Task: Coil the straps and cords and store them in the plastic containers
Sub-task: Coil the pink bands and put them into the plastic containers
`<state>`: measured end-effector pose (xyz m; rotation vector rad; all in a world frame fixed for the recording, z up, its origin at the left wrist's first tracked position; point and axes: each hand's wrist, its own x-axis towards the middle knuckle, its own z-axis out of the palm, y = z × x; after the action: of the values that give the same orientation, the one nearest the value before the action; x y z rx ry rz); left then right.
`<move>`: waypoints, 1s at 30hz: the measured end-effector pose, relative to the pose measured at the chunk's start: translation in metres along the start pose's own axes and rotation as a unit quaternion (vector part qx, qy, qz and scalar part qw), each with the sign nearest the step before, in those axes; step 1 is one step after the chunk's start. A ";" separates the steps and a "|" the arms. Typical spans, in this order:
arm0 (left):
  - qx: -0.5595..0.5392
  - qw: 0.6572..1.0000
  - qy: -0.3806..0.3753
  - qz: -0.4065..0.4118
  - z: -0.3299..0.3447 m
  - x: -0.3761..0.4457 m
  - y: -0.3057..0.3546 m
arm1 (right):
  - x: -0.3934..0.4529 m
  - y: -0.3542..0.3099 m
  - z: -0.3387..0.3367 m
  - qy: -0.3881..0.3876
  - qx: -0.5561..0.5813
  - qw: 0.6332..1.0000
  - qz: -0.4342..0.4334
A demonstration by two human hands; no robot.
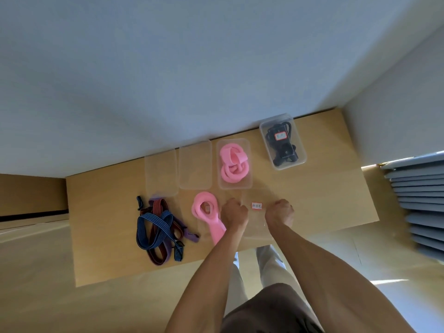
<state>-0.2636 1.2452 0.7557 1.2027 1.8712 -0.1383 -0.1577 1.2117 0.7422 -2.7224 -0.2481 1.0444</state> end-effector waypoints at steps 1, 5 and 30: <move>-0.012 1.000 -0.004 0.000 -0.001 -0.004 0.003 | 0.001 0.003 -0.006 0.011 0.022 1.000 0.013; -0.081 0.996 -0.025 -0.012 -0.007 -0.022 0.015 | -0.005 -0.002 -0.029 0.041 0.059 0.997 -0.037; -0.086 0.973 0.159 0.142 -0.129 0.047 0.063 | -0.033 -0.147 -0.011 0.051 0.095 0.967 -0.231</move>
<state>-0.2999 1.3765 0.8216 1.4170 1.9083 0.3865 -0.1863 1.3438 0.8085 -2.3701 -0.6872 0.7496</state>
